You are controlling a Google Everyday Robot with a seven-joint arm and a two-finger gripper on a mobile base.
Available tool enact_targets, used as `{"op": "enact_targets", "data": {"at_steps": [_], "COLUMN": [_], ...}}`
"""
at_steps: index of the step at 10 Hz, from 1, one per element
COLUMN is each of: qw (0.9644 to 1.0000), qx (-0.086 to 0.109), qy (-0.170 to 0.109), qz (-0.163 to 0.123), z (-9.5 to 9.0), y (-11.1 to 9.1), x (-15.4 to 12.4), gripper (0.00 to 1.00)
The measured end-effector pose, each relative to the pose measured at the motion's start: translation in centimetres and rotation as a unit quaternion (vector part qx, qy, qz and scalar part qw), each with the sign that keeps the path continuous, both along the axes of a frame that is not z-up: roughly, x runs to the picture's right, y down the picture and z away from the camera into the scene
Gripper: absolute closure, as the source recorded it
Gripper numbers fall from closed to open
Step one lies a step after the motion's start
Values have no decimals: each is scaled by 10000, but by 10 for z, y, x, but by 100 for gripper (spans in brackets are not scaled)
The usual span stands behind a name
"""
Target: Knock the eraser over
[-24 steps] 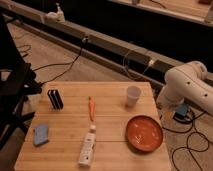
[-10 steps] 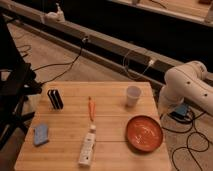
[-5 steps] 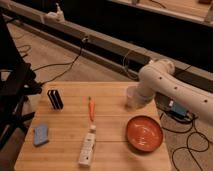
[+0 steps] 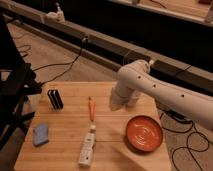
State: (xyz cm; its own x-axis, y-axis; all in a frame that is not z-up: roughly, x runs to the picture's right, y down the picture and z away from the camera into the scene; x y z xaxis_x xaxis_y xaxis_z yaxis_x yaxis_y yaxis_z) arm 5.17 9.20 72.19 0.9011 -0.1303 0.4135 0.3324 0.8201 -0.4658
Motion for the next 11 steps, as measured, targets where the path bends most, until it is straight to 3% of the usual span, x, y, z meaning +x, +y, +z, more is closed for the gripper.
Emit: {"op": "enact_targets", "data": {"at_steps": [3, 4, 6, 8, 9, 11], "qw": [9999, 9994, 9967, 9899, 9867, 9764], "qx": [24, 116, 255, 306, 319, 467], "qy": [-23, -180, -675, -1348, -1558, -2061], "qz": [102, 289, 369, 320, 339, 451], "z": [2, 9, 22, 41, 47, 53], "y": [-5, -18, -36, -41, -43, -52], "x": [-3, -25, -86, -157, -178, -234], "gripper": [100, 100, 100, 100, 100, 100]}}
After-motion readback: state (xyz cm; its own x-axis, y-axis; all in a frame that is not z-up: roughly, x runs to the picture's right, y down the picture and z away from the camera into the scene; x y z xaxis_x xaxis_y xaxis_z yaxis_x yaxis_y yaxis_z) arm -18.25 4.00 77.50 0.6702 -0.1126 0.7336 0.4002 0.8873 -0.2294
